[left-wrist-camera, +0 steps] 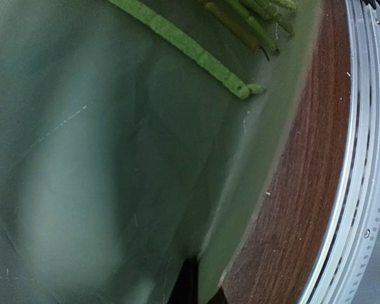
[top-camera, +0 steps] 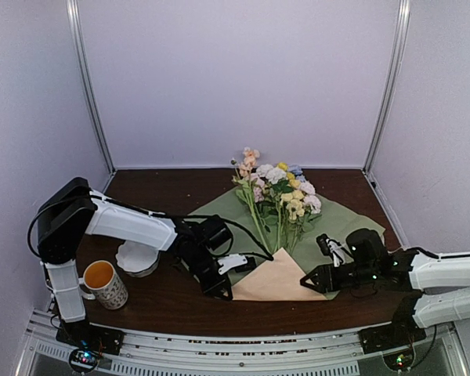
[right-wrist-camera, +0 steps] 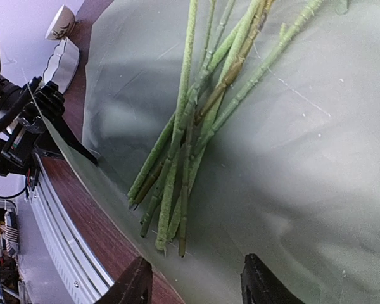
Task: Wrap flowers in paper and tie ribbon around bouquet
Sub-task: Press the fold line on the flattened wrapping paper.
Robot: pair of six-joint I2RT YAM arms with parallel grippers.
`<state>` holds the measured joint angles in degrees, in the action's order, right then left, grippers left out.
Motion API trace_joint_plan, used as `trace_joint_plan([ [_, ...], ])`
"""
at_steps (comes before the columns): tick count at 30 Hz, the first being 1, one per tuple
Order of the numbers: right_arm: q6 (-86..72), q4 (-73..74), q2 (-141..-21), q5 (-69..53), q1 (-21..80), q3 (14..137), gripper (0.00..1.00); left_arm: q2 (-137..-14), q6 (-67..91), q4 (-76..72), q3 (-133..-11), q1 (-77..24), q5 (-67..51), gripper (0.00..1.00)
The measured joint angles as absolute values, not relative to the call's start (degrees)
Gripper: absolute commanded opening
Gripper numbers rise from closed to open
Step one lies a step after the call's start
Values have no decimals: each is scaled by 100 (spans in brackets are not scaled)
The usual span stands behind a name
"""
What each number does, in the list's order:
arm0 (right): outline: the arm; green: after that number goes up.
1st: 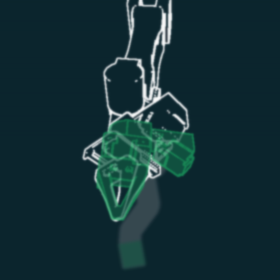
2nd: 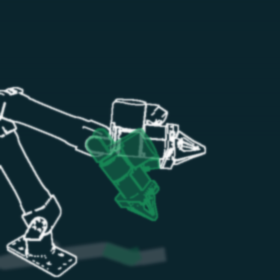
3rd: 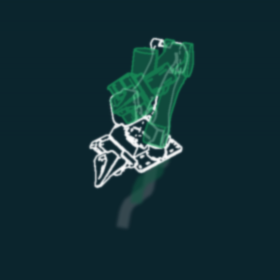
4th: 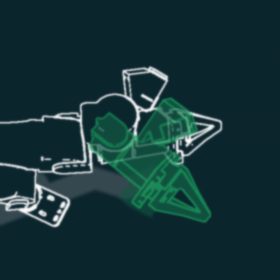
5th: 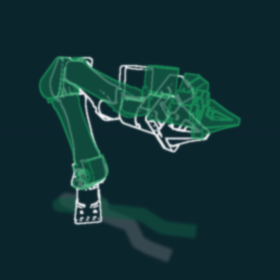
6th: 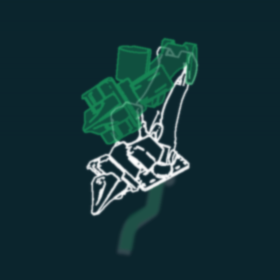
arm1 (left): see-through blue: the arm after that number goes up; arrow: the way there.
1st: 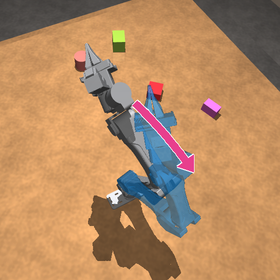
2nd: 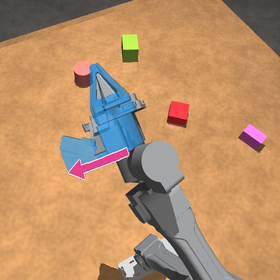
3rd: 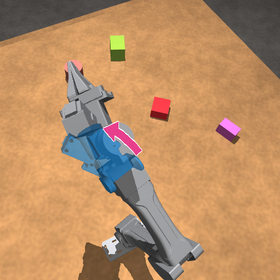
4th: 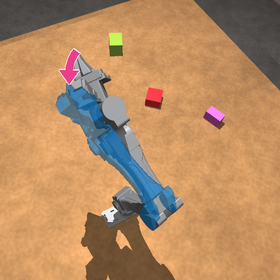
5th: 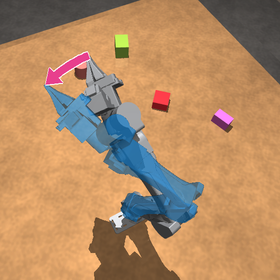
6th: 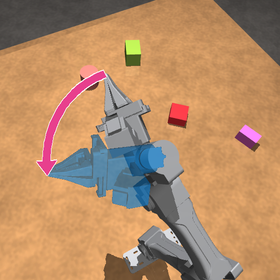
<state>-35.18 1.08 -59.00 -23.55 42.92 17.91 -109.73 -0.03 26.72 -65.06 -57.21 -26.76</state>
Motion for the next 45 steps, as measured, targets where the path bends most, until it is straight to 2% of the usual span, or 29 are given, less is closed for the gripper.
trace_joint_plan([
  [3,-3728,40,-5688,-2364,4292,1579,39,-10982,-3,2670,-6506,-5708,-2714,0],
  [6,-3892,21,-5690,-2414,4292,1452,38,-10984,-3,2670,-6506,-5704,-2731,0],
  [7,-3929,14,-5699,-2434,4292,1431,35,-10984,-3,2670,-6506,-5704,-2731,0],
  [11,-3983,-132,-5848,-2530,4292,1428,7,-10986,-3,2670,-6506,-5699,-2742,0],
  [13,-3951,-158,-5940,-2571,4292,1441,0,-10986,-3,2670,-6506,-5699,-2749,0],
  [16,-3922,-148,-6025,-2563,4292,1490,0,-10986,-16,2674,-6506,-5697,-2783,24],
  [18,-3865,-82,-6047,-2484,4292,1575,0,-10980,-27,2700,-6506,-5699,-2917,30],
  [31,-3680,-99,-6106,-2099,4292,1780,0,-11124,-8,2884,-7111,-5706,-3334,33],
  [34,-3682,-91,-6110,-1984,4292,1780,0,-11128,-8,2886,-7227,-5693,-3389,30],
  [39,-3686,-108,-6121,-1905,4292,1780,0,-11343,-1,2969,-7437,-5651,-3452,13],
  [41,-3686,-113,-6163,-1896,4292,1780,0,-11493,3,3028,-7531,-5638,-3474,1],
  [42,-3688,-113,-6189,-1892,4292,1780,0,-11583,5,3070,-7588,-5636,-3489,0],
  [45,-3721,-99,-6276,-1868,4294,1785,14,-11817,14,3181,-7738,-5629,-3511,0],
])
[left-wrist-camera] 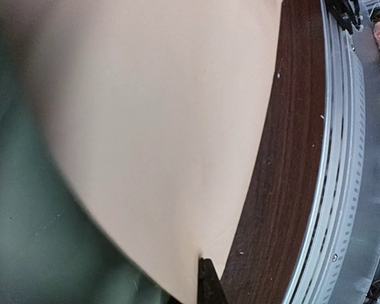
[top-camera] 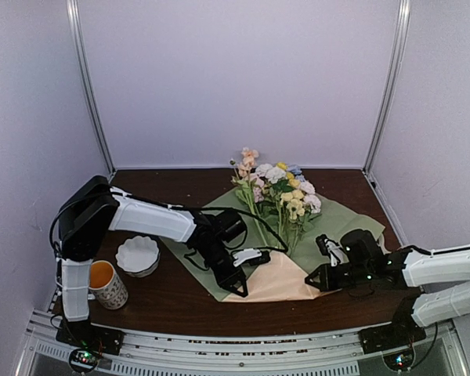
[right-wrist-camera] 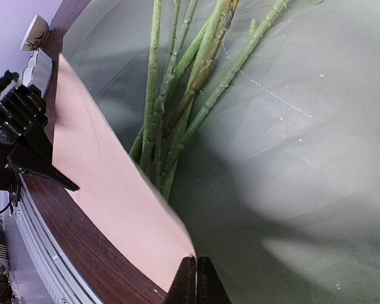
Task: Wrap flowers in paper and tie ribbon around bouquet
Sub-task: Press the fold line on the flattened wrapping paper.
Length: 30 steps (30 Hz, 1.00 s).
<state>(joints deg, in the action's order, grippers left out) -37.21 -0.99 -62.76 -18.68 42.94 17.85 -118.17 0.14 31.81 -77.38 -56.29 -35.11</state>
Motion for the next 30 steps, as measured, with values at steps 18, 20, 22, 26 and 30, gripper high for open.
trace_joint_plan([
  [18,-3658,1894,-6322,-1271,4963,3363,12,-12029,340,3225,-7762,-5406,-3721,0],
  [20,-3964,1507,-6471,-1474,5063,2991,10,-12031,355,3225,-7762,-5404,-3723,0],
  [22,-4219,1197,-6724,-1577,5116,2729,9,-12033,362,3225,-7760,-5404,-3726,0],
  [26,-4480,1107,-7255,-1557,5148,2641,2,-12033,386,3216,-7754,-5404,-3730,0],
  [30,-4600,1673,-7317,-1068,5153,2794,1,-12033,416,3186,-7736,-5404,-3734,0],
])
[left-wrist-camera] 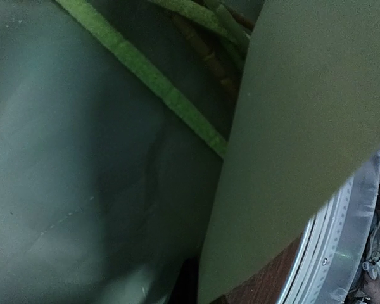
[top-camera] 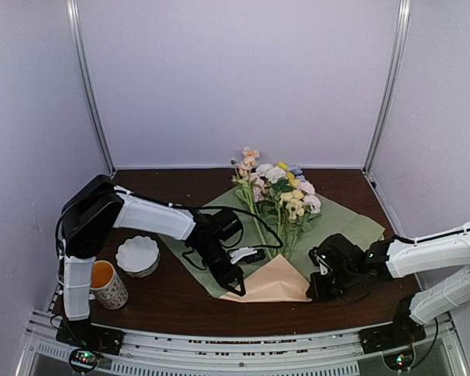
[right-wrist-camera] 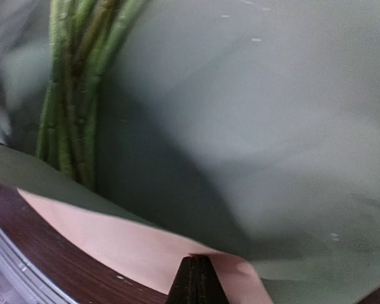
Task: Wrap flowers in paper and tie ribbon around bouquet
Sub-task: Press the fold line on the flattened wrapping paper.
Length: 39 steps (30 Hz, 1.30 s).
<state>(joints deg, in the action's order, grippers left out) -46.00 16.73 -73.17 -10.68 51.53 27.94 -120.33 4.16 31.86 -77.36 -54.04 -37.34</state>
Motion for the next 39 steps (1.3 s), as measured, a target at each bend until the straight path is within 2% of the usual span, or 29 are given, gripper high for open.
trace_joint_plan([
  [8,-4792,3776,-7105,38,5352,3273,0,-12033,423,3146,-7712,-5393,-3800,0],
  [12,-4724,4163,-6914,220,5741,3822,0,-12033,423,3133,-7701,-5393,-3817,0],
  [14,-4635,3951,-6893,246,6064,4169,0,-12033,423,3129,-7697,-5393,-3822,0],
  [19,-4453,2169,-7314,80,6814,4560,0,-12038,423,3116,-7693,-5382,-3854,0],
  [26,-4370,502,-8794,-283,6886,4410,0,-12066,425,3111,-7693,-5339,-3944,0],
  [39,-5393,338,-8860,-217,6746,3658,0,-12132,425,3114,-7706,-5282,-4123,0],
])
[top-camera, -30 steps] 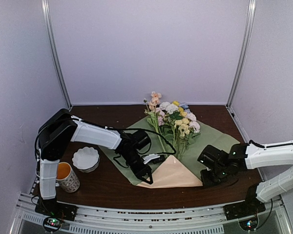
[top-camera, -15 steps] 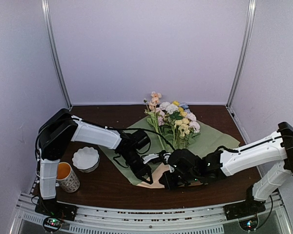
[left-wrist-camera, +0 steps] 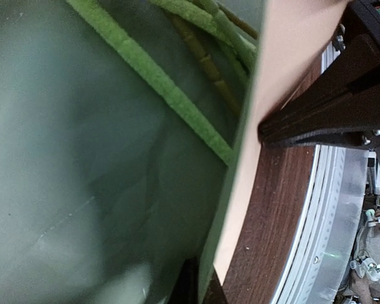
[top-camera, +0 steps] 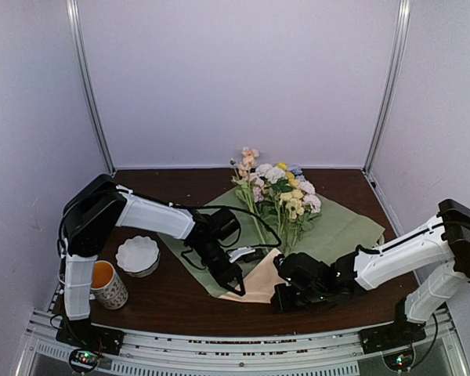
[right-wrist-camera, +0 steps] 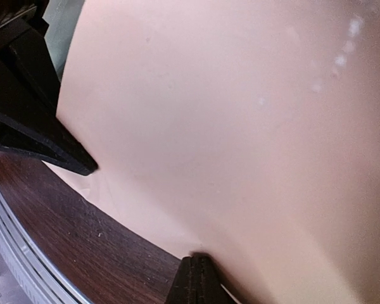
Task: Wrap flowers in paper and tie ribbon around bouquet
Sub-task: Press the fold line on the flattened wrapping paper.
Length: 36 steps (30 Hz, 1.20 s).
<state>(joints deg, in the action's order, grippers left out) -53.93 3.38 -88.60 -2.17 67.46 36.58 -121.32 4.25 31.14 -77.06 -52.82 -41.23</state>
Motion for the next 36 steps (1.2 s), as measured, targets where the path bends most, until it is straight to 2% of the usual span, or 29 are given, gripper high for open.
trace_joint_plan([
  [25,-5994,1907,-6464,263,6047,2209,0,-12149,419,3133,-7719,-5271,-4152,0],
  [36,-5846,3201,-5824,565,5885,2338,0,-12149,419,3138,-7723,-5271,-4152,0],
])
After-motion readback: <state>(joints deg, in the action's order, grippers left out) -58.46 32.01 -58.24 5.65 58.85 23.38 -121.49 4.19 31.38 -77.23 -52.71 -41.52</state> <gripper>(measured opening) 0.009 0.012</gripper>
